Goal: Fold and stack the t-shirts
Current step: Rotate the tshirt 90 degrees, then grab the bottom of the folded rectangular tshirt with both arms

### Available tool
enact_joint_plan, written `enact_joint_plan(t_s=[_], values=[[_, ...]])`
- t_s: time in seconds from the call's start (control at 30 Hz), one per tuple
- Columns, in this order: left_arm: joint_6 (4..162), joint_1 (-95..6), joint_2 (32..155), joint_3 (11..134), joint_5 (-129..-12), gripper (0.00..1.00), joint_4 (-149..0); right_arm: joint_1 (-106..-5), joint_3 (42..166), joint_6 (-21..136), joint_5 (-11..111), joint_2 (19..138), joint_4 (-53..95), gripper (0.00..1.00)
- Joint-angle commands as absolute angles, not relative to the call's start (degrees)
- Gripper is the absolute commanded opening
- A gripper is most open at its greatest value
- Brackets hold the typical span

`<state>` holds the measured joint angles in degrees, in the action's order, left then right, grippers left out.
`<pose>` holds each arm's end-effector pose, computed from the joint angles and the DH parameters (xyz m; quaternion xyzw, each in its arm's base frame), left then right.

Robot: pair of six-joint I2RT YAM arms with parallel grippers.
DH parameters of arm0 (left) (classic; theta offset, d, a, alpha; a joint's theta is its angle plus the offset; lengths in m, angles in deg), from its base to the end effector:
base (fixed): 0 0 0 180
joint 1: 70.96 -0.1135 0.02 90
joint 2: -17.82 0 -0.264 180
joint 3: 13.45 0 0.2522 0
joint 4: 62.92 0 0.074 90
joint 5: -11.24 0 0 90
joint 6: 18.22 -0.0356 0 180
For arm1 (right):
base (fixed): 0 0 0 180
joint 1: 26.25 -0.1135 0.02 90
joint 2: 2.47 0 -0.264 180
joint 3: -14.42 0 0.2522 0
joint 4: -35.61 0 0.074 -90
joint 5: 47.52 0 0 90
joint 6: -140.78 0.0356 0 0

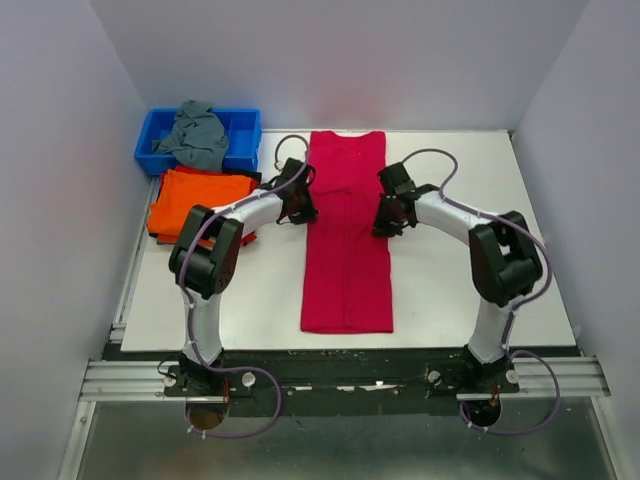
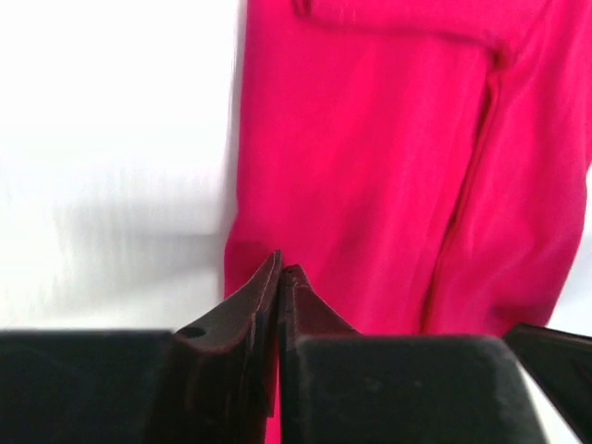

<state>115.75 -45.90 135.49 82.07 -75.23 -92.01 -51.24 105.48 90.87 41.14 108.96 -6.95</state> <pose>0.4020 -0.1904 0.1668 -0.1448 0.9318 -0.2119 0.2568 0.3654 0.1694 0.1739 0.1304 0.9634 0.1163 0.2034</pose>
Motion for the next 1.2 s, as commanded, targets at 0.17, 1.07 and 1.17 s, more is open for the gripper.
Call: enact_joint_plan(t_s=[0.17, 1.07, 1.17], values=[[115.81, -38.36, 106.97, 60.29, -82.36, 0.22, -92.85, -53.4, 79.19, 87.42, 46.69, 82.19, -0.92, 0.33], [125.4, -29.56, 79.61, 27.47, -71.91, 0.5, -98.48, -69.66, 50.68, 104.21, 47.32, 58.61, -5.13, 0.33], [125.66, -29.21, 80.05, 26.86, -70.5, 0.5, -98.39, -69.66, 51.21, 104.04, 46.62, 56.77, -7.15, 0.4]])
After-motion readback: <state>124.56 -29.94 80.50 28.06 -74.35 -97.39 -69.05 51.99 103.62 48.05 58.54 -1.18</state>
